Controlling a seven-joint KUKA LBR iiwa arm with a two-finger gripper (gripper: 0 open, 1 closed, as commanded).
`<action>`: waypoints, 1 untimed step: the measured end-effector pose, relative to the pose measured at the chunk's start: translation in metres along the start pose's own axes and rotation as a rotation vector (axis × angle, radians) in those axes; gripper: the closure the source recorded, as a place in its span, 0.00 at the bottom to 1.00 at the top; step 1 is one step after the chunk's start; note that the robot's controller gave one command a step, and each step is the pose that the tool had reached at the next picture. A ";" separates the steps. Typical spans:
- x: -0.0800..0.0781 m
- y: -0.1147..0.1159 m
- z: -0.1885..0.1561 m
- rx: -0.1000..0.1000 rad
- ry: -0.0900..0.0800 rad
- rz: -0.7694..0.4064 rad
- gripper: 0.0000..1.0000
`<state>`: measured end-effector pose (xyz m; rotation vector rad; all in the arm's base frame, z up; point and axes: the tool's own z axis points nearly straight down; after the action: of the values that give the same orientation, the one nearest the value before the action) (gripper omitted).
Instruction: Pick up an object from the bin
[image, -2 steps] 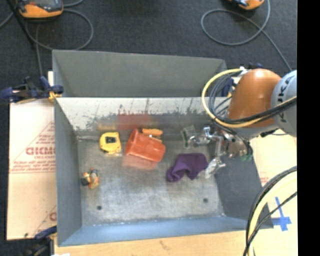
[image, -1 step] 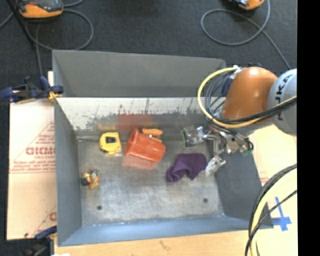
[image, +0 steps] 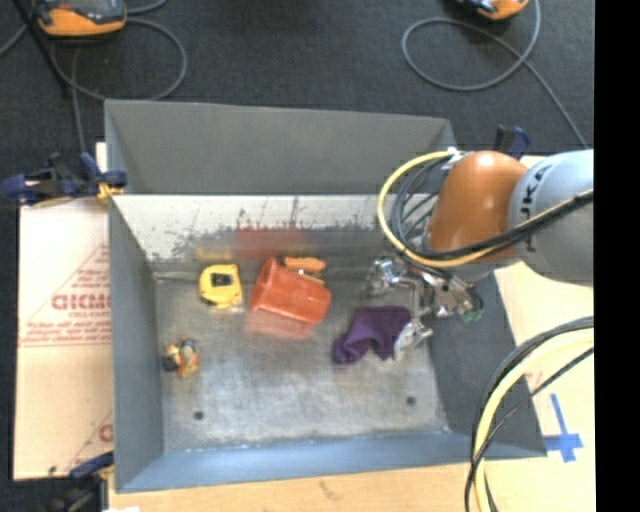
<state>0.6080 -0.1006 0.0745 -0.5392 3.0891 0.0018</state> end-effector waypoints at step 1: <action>0.002 -0.001 -0.009 0.003 -0.001 -0.004 1.00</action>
Offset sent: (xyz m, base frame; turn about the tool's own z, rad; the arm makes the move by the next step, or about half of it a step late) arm 0.0000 0.0000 0.0000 0.0000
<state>0.6061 -0.1020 0.0833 -0.5444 3.0867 -0.0029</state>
